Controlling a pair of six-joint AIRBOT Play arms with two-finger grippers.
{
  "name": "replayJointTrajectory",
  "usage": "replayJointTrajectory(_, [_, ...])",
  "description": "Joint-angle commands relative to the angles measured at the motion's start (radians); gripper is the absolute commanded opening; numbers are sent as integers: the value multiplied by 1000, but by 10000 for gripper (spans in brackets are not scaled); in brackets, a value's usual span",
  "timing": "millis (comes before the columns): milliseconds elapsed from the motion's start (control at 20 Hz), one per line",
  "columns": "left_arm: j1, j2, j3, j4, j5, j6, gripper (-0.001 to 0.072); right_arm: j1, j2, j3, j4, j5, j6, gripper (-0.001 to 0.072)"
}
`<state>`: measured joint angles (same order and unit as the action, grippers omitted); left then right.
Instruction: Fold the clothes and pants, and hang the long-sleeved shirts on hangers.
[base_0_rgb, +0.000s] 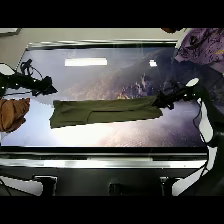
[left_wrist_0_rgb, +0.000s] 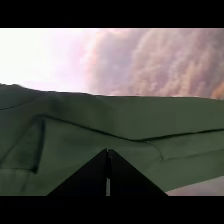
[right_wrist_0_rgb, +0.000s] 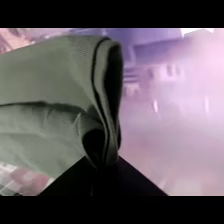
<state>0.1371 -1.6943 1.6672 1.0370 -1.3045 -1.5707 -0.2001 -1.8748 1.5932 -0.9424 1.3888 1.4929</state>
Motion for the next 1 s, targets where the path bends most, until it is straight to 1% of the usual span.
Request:
replayJointTrajectory(0, [-109,-11,0,-70,74,-1,15,2,151,1,-149,33,78,28])
replayJointTrajectory(100, [-202,-36,0,-144,140,-1,15,2,238,1,-195,43,103,29])
replayJointTrajectory(250, [-355,-99,0,-230,227,-3,15,2,342,1,-254,74,169,29])
replayJointTrajectory(300, [-408,-126,1,-257,254,-19,15,2,372,1,-266,89,188,29])
replayJointTrajectory(500, [-598,-227,2,-367,339,-28,15,2,485,1,-325,116,255,29])
replayJointTrajectory(700, [-734,-297,4,-468,433,-39,15,2,579,1,-336,152,292,29])
replayJointTrajectory(800, [-789,-326,4,-506,496,-68,15,2,625,1,-336,166,316,29])
replayJointTrajectory(950, [-856,-371,16,-601,566,-72,15,2,684,1,-330,188,338,29])
